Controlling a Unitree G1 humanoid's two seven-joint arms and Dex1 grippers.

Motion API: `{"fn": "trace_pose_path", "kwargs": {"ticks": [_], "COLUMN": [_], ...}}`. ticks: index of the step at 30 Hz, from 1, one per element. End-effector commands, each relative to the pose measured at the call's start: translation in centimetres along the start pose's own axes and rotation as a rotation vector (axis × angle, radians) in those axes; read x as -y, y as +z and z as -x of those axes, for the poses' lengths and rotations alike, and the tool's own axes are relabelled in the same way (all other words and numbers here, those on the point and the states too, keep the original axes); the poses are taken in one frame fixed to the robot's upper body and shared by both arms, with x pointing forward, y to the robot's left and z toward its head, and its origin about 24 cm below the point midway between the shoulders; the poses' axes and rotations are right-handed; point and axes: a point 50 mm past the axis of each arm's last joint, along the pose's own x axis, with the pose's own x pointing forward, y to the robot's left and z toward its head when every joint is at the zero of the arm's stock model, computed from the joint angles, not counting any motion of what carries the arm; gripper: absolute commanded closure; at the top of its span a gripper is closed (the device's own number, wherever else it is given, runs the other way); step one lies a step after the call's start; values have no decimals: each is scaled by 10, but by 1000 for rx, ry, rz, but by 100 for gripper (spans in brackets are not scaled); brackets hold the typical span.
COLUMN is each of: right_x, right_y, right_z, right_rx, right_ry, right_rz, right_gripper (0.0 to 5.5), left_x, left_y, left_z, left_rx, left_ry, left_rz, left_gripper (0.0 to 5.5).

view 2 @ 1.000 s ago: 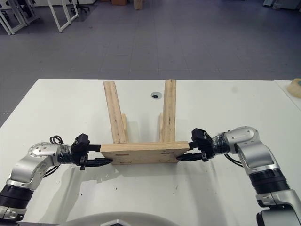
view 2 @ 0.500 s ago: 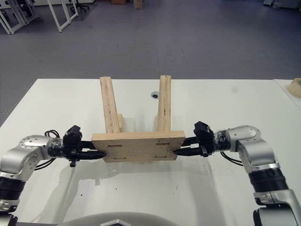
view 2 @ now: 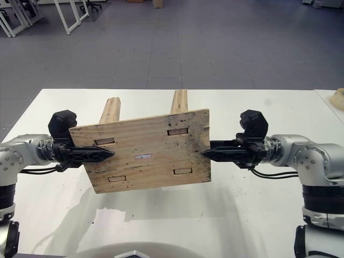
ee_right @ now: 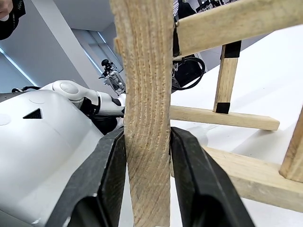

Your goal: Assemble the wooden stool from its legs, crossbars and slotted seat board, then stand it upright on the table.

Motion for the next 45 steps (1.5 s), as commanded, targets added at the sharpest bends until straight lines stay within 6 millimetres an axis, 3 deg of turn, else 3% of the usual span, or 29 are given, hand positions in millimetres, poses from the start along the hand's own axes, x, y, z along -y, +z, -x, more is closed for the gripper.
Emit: {"fn": "trace_pose_path", "kwargs": {"ticks": [1, 7, 12, 17, 21, 23, 30, 38, 41, 43, 45], "right_x": [-8, 5, 15, 28, 45, 48, 53, 71, 74, 70, 66], "right_y": [13, 31, 49, 52, 55, 59, 77, 58, 53, 64, 85], "right_z": [0, 5, 8, 9, 8, 8, 7, 29, 45, 56, 56], "right_rx": [12, 124, 158, 206, 234, 245, 292, 380, 464, 546, 593], "right_ry": [84, 23, -25, -24, -74, -86, -114, -264, -340, -364, -425], "right_rz": [-44, -248, -398, -500, -621, -642, -613, -632, -583, -454, -276], "right_gripper": [422, 421, 423, 423, 322, 300, 300, 300, 300, 300, 300], "left_x": [6, 0, -19, -34, -47, -54, -66, -63, -58, -54, -44], "left_y": [18, 39, 65, 58, 56, 56, 62, 69, 78, 93, 112], "left_z": [8, 5, 6, 6, 7, 10, 23, 53, 68, 69, 53], "left_rx": [39, -4, 100, 155, 169, 194, 326, 466, 526, 555, 537], "left_ry": [-33, -39, -26, -32, 56, 111, 190, 300, 364, 421, 539], "left_rz": [107, 359, 496, 627, 694, 722, 744, 666, 550, 361, 15], "left_gripper": [376, 376, 286, 201, 124, 89, 89, 89, 89, 89, 89]}}
